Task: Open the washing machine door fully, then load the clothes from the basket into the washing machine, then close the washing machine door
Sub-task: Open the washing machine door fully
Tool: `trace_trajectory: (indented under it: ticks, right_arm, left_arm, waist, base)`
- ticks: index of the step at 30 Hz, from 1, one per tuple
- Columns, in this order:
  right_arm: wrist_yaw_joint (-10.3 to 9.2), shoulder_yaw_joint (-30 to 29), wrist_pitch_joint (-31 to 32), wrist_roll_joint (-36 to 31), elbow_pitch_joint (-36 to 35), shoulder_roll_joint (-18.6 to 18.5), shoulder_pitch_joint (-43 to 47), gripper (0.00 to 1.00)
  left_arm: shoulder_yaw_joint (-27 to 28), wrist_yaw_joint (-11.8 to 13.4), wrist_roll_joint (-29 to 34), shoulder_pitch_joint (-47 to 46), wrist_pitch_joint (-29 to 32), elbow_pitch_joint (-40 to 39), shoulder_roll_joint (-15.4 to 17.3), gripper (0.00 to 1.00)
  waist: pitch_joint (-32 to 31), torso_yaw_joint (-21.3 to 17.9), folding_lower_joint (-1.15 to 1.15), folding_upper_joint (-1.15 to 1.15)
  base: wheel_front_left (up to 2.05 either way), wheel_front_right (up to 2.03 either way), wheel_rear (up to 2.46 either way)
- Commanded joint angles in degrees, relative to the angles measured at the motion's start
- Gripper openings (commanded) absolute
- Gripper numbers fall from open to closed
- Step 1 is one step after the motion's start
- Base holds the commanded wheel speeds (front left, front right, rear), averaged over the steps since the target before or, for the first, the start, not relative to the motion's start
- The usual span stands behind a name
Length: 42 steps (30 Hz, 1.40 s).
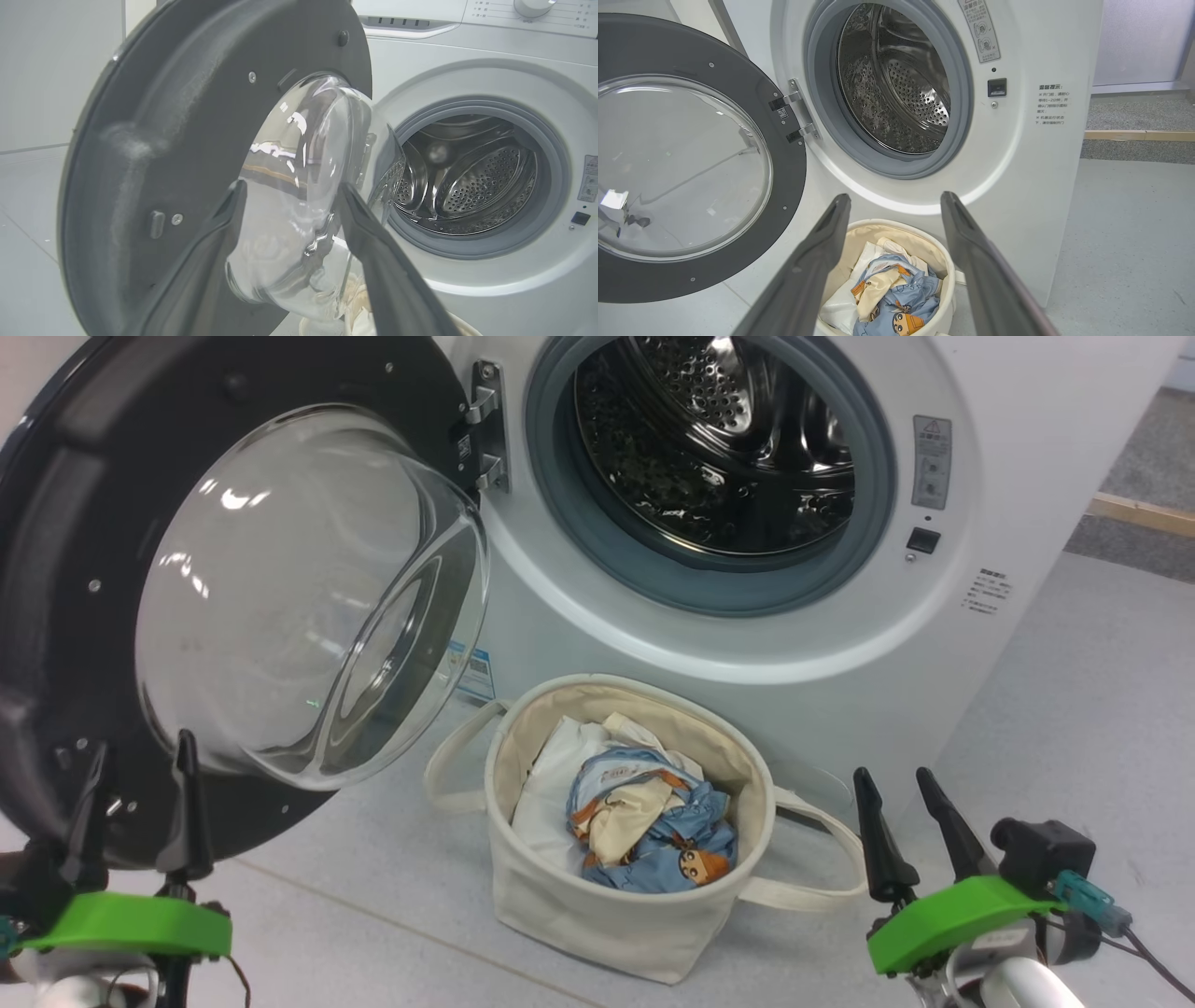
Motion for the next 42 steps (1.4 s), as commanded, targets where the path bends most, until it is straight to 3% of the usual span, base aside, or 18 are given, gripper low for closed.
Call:
trace_trajectory:
  ticks: [1, 12, 27, 34, 42]
  right_arm:
    - [0.05, 0.9, -0.7, -0.2, -2.3, -0.3, -1.9, 1.00]
    - [0.05, 1.3, -0.7, -0.8, -4.1, -0.7, -2.3, 1.00]
    - [0.05, 1.2, -0.7, -2.1, -5.0, -2.3, -3.6, 1.00]
    - [0.05, 0.8, -0.7, -2.1, -5.4, -3.1, -4.0, 1.00]
    - [0.05, 0.7, -0.7, -2.0, -5.4, -3.7, -4.3, 1.00]
  left_arm:
    - [1.2, -0.1, 0.3, -1.3, -0.3, -2.9, 1.1, 1.00]
    - [-1.3, -0.4, -3.3, 0.7, -0.3, -5.5, 0.0, 1.00]
    - [-2.3, -0.4, -5.5, 2.1, -0.3, -4.9, 0.2, 1.00]
    - [-2.4, -0.4, -5.7, 2.4, -0.3, -5.3, 0.0, 1.00]
    - [-3.2, -0.4, -6.4, 2.6, -0.3, -5.3, 0.0, 1.00]
  waist:
    - [-0.1, -0.7, 0.00, 0.00]
    - [0.4, -7.1, 0.00, 0.00]
    - [1.4, -19.5, 0.00, 0.00]
    - [1.9, -21.4, 0.00, 0.00]
    - [2.0, -20.9, 0.00, 0.00]
  base:
    - [0.00, 0.00, 0.00]
    - [0.00, 0.00, 0.00]
    - [0.00, 0.00, 0.00]
    - [0.00, 0.00, 0.00]
    - [0.00, 0.00, 0.00]
